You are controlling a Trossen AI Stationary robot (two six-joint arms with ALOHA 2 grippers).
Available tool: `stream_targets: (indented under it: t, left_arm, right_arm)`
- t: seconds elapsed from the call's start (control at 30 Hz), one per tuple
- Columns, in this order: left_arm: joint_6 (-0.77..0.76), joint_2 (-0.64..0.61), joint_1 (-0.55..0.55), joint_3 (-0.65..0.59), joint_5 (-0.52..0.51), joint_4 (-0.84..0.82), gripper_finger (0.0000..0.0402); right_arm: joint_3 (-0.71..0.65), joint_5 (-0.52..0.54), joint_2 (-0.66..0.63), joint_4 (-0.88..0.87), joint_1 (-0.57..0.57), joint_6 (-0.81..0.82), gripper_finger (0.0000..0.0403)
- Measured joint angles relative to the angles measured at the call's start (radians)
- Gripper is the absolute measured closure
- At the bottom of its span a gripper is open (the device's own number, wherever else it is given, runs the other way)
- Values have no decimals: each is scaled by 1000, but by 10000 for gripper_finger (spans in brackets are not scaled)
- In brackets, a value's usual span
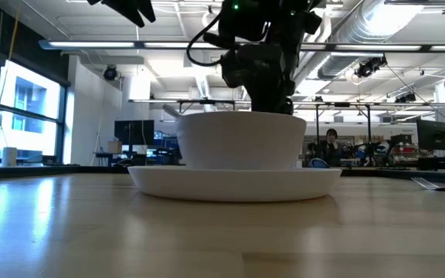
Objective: Set table place
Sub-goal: Adjust the white bowl on the white plate, then put the blue fork to the right of the white plate
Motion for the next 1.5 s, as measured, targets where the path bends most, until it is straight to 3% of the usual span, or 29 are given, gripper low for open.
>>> stream_targets:
  t: [0.2,1.17,1.5]
  left_arm:
    - [-3,0,0,0,7,0,220]
    - [-5,0,0,0,7,7,220]
    - [-4,0,0,0,7,8,220]
  right_arm:
    - [0,5,0,1,-34,-26,390]
    - [0,-20,0,32,-58,-45,390]
    - [0,-56,-1,41,-64,-53,316]
